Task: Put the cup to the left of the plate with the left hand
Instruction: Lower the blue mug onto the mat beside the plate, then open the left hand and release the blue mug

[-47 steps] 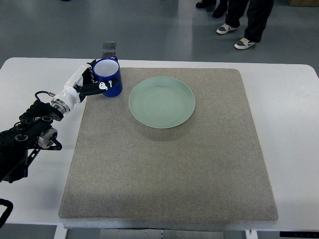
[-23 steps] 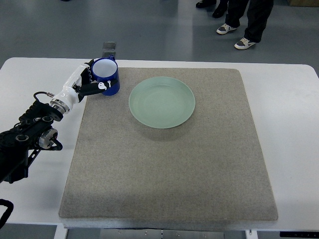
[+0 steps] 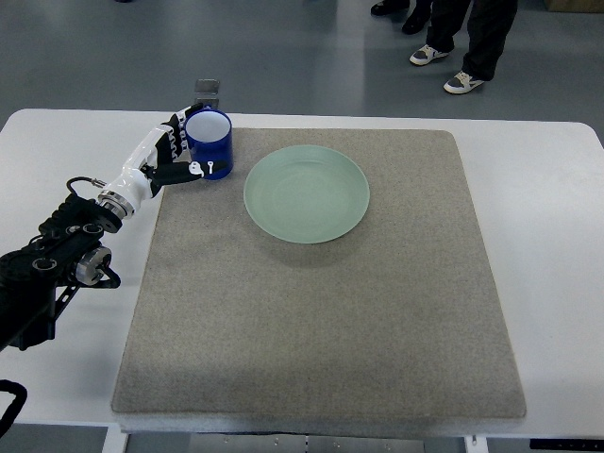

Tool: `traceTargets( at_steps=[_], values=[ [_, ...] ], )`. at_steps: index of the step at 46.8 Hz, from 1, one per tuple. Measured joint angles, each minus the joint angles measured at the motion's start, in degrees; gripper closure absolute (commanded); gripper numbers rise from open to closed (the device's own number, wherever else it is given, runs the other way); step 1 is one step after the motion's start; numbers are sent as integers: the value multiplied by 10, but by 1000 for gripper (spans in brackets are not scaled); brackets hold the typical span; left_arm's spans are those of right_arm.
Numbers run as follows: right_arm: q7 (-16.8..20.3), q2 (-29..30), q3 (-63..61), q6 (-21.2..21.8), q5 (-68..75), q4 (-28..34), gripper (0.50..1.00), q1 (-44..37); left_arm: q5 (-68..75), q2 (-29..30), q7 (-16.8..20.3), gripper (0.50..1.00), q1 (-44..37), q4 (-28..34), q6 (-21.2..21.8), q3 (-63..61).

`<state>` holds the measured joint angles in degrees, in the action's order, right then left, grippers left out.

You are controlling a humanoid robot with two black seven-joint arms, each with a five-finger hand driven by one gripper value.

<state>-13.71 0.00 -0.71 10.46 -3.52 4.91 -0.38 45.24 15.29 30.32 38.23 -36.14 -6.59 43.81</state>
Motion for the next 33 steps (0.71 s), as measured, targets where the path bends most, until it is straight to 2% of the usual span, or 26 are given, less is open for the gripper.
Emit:
traceTargets(
  at_steps=[7,25,33],
  values=[
    [0,0,0,0,0,0,568,0,-11,0,0,506,-1,-5,-2,2],
    [0,0,0,0,0,0,568,0,-21,7,-1,506,-14,-14,-11,0],
    [0,0,0,0,0,0,568,0,-21,12,-1,506,-29,-38,-12,3]
  ],
)
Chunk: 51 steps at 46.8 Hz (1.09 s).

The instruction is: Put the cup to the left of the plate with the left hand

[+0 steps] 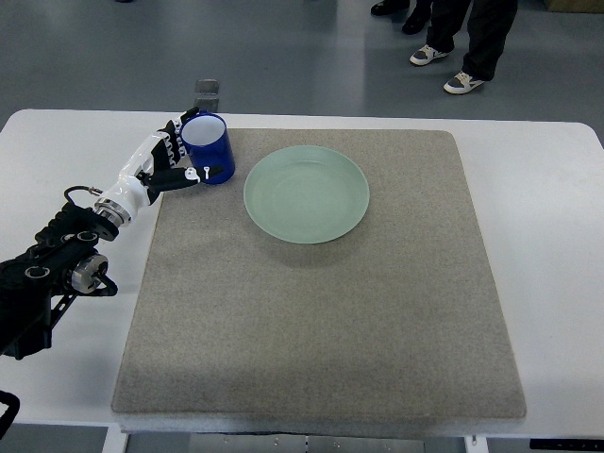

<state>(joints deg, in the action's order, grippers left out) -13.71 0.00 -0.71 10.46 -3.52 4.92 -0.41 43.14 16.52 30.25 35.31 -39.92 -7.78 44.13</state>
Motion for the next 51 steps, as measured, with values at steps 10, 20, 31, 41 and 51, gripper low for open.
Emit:
traceTargets(
  at_steps=[10,20,31,41,51],
  values=[
    [0,0,0,0,0,0,568,0,-7,28,-1,506,-12,-41,-1,1],
    [0,0,0,0,0,0,568,1,-16,42,-1,506,-23,-49,0,-2],
    [0,0,0,0,0,0,568,0,-22,57,-2,506,-36,-62,0,-2],
    [0,0,0,0,0,0,568,0,-80,99,-2,506,-59,-105,-24,10],
    [0,0,0,0,0,0,568,0,-228,133,-3,506,-44,-127,-72,37]
  ],
)
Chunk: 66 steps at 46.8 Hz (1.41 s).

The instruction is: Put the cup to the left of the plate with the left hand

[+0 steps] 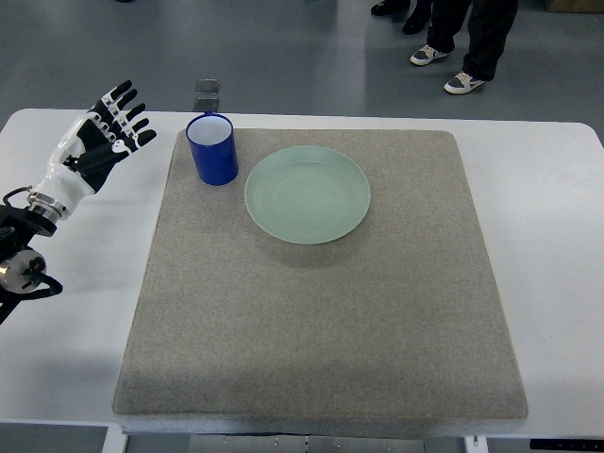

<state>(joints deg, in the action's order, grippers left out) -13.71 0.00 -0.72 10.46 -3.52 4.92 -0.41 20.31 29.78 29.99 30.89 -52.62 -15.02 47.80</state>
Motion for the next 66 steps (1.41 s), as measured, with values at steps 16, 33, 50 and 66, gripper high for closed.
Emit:
traceTargets(
  at_steps=[16,33,50,66],
  values=[
    [0,0,0,0,0,0,568,0,-22,-8,-7,510,87,19,26,17],
    [0,0,0,0,0,0,568,0,-40,-62,-32,516,139,114,28,15],
    [0,0,0,0,0,0,568,0,-107,-97,-67,523,154,163,27,16],
    [0,0,0,0,0,0,568,0,-128,-112,-72,504,164,172,32,17]
  ],
)
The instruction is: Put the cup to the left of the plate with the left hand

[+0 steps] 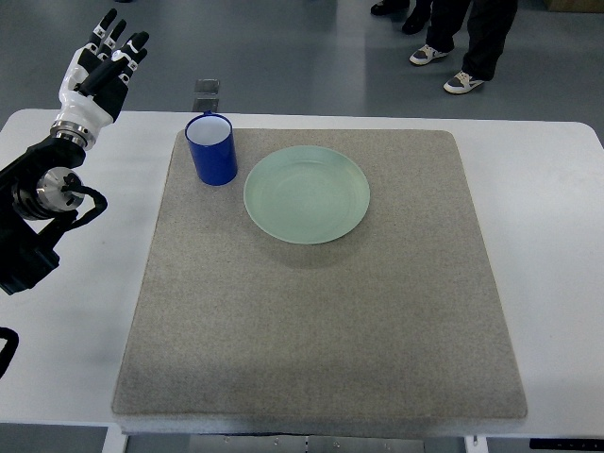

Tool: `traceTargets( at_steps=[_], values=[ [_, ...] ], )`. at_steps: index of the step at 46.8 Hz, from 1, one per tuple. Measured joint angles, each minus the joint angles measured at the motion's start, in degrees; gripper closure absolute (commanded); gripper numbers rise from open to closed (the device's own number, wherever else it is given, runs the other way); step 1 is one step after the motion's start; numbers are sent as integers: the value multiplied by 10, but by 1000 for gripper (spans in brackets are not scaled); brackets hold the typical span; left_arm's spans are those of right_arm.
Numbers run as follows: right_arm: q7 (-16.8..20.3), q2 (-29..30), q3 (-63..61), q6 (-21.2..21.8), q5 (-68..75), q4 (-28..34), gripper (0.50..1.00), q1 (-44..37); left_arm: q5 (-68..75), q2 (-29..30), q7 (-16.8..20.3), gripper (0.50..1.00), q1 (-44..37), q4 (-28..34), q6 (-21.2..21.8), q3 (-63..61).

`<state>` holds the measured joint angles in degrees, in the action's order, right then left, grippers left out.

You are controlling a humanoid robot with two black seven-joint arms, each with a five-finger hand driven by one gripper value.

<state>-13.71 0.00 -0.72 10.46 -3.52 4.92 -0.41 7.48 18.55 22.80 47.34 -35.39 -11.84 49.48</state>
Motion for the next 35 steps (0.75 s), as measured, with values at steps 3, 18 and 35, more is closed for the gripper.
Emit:
traceTargets(
  at_steps=[3,18,35],
  values=[
    [0,0,0,0,0,0,568,0,0,0,0,504,1,0,0,0],
    [0,0,0,0,0,0,568,0,-1,0,0,504,10,0,-2,0],
    [0,0,0,1,0,1,568,0,-1,-14,0,504,13,-2,-1,-1]
  ],
)
